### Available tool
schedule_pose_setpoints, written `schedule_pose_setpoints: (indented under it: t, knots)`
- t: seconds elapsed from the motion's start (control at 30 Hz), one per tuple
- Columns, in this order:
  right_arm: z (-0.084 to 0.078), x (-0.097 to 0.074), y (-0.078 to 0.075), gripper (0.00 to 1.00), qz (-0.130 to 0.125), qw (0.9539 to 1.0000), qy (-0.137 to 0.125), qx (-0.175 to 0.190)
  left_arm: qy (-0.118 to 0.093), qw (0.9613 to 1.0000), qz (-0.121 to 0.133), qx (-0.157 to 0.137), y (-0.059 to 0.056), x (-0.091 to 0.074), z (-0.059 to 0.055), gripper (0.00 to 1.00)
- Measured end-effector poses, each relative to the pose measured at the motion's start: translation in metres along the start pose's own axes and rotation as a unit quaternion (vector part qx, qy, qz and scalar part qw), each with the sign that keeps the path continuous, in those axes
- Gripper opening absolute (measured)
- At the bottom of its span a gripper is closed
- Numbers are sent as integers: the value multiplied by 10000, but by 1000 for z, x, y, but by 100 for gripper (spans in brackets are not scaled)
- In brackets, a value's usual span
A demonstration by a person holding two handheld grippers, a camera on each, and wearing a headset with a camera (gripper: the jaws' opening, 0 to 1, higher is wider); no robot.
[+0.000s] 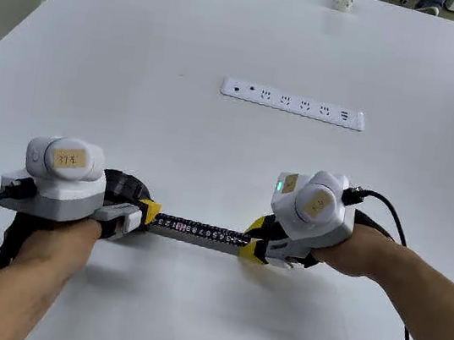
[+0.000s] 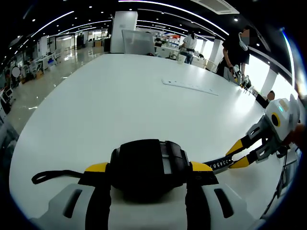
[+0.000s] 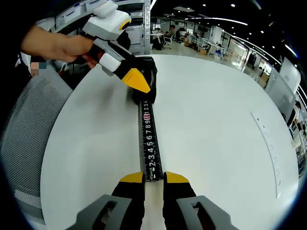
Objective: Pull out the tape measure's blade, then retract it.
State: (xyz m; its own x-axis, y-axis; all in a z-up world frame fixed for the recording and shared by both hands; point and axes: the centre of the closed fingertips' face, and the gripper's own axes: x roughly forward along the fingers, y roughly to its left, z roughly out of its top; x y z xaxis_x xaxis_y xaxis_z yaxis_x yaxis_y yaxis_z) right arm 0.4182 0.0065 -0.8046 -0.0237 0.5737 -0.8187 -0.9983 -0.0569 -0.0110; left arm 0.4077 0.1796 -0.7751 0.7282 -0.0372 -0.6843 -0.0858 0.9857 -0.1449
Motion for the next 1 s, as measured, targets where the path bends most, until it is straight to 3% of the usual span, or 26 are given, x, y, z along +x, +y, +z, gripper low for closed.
schedule_pose_setpoints:
  t: [1.0]
  knots:
    - [36, 24, 4, 10, 71, 9997, -205, -87, 25, 10000, -47, -52, 1, 0, 0, 58]
